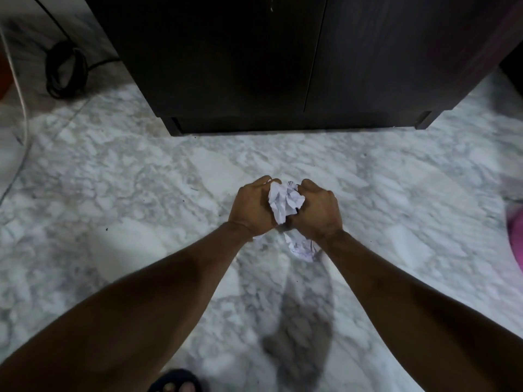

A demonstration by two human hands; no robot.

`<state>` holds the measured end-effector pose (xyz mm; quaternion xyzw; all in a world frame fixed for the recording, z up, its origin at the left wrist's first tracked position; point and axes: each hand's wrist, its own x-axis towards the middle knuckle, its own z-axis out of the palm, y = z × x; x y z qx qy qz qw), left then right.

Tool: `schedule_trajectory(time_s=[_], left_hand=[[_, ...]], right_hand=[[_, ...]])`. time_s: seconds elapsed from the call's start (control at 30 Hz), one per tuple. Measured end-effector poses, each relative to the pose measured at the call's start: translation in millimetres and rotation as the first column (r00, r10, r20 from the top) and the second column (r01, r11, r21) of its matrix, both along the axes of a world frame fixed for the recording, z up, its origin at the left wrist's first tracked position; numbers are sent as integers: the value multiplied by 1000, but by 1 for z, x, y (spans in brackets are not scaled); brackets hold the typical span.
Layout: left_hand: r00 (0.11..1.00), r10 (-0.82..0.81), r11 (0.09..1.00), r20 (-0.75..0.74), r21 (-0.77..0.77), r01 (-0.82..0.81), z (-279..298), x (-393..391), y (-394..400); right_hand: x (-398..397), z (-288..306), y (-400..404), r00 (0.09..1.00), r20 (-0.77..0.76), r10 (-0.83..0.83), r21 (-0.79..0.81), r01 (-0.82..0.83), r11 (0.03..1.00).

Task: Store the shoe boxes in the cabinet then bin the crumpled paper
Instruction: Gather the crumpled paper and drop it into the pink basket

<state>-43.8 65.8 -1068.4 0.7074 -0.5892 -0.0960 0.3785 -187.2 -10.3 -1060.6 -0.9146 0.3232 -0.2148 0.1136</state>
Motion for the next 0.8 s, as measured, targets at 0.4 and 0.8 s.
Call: schedule_trajectory(time_s=[0.4, 0.8], left_hand=[[996, -16, 966, -87, -257, -7, 82, -25, -18], [980, 190, 979, 58, 59, -194, -11, -111, 45]], right_hand=[[-24, 87, -11, 960, 259, -104, -34, 117, 993], [-91, -37, 48, 975, 16, -220, 20, 220, 975]])
